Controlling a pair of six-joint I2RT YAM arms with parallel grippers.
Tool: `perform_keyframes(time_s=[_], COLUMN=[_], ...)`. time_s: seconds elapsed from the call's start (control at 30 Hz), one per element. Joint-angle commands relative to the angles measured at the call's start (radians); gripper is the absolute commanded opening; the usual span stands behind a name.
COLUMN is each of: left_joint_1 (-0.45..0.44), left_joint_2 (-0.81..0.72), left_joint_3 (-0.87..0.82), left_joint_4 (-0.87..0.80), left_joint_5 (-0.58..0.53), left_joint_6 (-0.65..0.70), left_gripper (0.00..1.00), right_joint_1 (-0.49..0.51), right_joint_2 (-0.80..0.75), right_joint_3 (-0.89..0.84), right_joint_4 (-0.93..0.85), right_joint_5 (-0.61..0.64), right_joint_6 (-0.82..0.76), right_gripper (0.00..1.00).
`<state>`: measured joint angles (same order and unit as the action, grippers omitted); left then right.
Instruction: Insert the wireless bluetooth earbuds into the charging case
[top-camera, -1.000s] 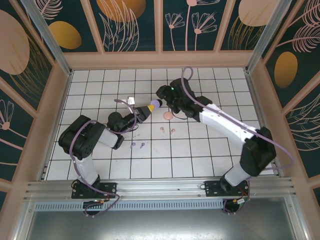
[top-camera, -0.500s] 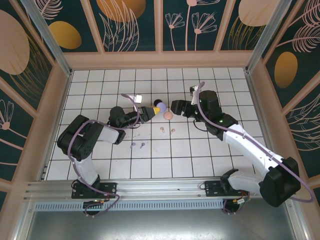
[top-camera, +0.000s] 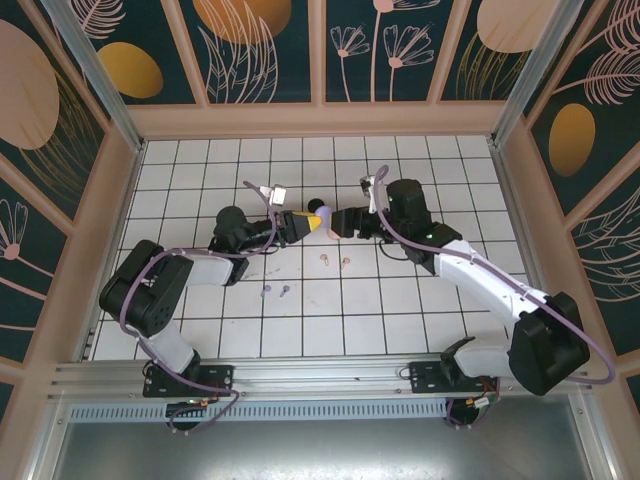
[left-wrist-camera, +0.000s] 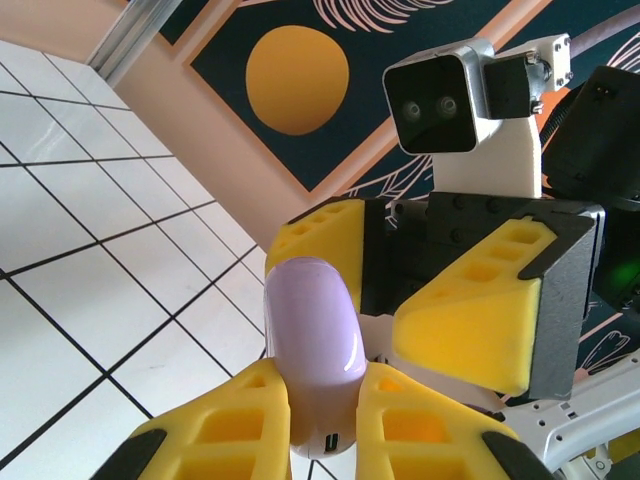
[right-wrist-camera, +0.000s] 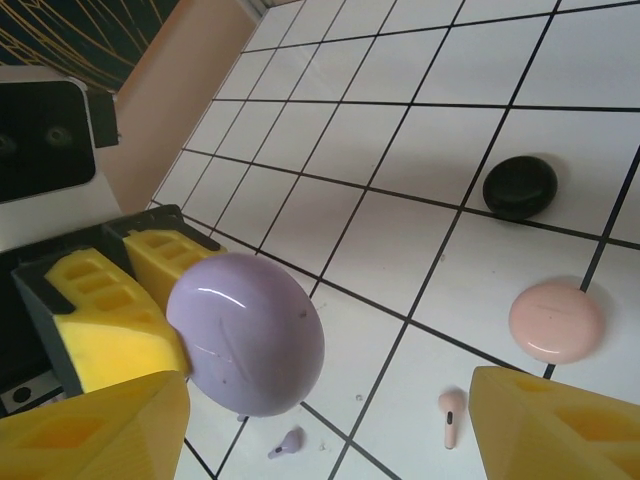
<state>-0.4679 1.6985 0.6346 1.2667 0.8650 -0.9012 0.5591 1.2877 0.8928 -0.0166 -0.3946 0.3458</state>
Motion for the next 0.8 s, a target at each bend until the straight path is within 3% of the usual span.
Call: perform_keyframes(time_s=[0.0, 0.77], left_joint_1=[-0.006, -0.006], left_joint_2=[-0.019, -0.082], left_joint_3=[0.023, 0.006], left_joint_4=[-0.003, -0.004], left_joint_5=[0.026, 0.036], left_joint_6=[0.028, 0.03], left_gripper=[0.0, 0.0], right_joint_1=[0.013, -0.051], right_joint_2=[0.018, 0.085], right_joint_3=[0.023, -0.017], right_joint_4=[0.056, 0.065], right_joint_5=[-0.018, 0.1], right_joint_6=[-0.014, 0.05], right_gripper=[0.73, 0.61])
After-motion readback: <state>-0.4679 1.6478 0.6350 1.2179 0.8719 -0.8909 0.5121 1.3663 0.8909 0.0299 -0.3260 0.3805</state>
